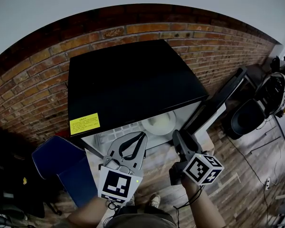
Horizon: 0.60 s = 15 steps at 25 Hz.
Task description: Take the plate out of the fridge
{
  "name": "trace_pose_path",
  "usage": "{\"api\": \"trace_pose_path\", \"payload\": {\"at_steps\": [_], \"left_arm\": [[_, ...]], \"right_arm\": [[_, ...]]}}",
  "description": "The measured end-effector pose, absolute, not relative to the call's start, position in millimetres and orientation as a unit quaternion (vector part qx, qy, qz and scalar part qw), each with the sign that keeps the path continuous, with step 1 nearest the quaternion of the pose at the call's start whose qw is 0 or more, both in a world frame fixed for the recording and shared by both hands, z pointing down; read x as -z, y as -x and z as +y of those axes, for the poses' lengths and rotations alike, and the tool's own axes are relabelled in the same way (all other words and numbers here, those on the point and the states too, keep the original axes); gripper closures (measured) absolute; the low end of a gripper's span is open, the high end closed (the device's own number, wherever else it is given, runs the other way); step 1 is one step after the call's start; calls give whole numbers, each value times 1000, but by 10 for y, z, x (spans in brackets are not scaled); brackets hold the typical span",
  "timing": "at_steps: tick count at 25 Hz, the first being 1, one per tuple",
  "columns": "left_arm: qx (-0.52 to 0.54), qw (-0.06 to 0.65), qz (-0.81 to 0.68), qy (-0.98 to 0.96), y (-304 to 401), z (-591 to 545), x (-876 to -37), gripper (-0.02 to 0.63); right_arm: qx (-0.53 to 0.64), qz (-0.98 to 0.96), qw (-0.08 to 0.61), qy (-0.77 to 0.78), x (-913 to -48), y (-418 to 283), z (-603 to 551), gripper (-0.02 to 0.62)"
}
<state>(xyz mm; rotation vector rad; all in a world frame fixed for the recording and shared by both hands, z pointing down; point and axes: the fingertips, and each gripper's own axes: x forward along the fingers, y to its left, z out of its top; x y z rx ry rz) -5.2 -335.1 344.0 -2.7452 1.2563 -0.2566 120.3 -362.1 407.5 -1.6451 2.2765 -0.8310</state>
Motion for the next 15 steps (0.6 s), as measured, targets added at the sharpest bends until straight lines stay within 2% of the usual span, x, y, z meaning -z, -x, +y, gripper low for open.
{"api": "trace_pose_path", "payload": {"at_steps": [9,11,15], "left_arm": [[92,34,418,903,48,-3483,-3642,588],[95,31,418,903,51,-3500,-3703,588],[99,24,419,902,51,-3550,-3794,588]], "right_arm": [[376,738,149,540,-4537,-1234,-3798,447],[403,726,169,531,-4633,-1224,-3834,411],[442,706,188,521,-4818,-1197,-3899,407]]}}
